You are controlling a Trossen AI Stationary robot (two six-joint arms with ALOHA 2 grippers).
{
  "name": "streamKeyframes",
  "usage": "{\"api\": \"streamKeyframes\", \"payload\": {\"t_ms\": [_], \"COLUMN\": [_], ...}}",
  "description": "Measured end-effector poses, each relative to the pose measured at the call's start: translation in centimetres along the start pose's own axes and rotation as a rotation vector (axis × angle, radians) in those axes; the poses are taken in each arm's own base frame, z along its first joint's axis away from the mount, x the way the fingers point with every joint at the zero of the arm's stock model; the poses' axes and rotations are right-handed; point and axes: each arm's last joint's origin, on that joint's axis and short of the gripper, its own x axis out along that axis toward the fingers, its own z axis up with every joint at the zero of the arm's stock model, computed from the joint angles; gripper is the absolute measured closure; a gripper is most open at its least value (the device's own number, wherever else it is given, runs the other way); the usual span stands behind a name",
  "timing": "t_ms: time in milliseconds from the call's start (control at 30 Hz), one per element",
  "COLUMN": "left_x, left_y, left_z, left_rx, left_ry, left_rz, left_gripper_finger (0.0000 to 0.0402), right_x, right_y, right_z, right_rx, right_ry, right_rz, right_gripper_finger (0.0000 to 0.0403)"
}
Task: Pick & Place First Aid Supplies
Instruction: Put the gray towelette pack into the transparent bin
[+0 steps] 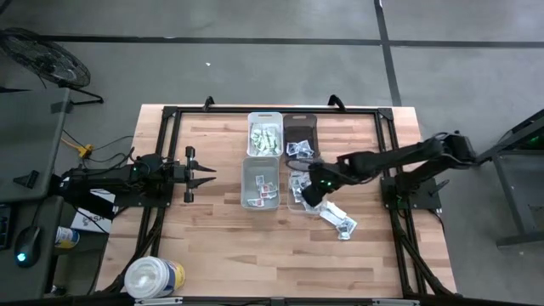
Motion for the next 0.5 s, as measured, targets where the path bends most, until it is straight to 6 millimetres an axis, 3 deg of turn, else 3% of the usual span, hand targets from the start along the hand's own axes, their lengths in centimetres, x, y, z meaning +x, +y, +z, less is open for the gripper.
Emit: {"api": "streamKeyframes", "payload": {"t_ms": [267, 500], "left_x": [0.0, 0.0], "left_y": [0.0, 0.0], "left_z": [0.0, 0.0], "left_rx": [0.0, 0.0], "left_ry": [-0.001, -0.001], "left_rz": [0.0, 0.0], "left_gripper_finger": [0.0305, 0.0305], "right_x": [1.9, 2.1], "right_y": [0.8, 0.7], "right_z": [0.4, 0.4], "right_rx": [-0.075, -0.043], "right_ry": [0.075, 0.076], "right_rz": [-0.039, -0.069], "right_gripper_finger": [0.0378, 0.0308]}}
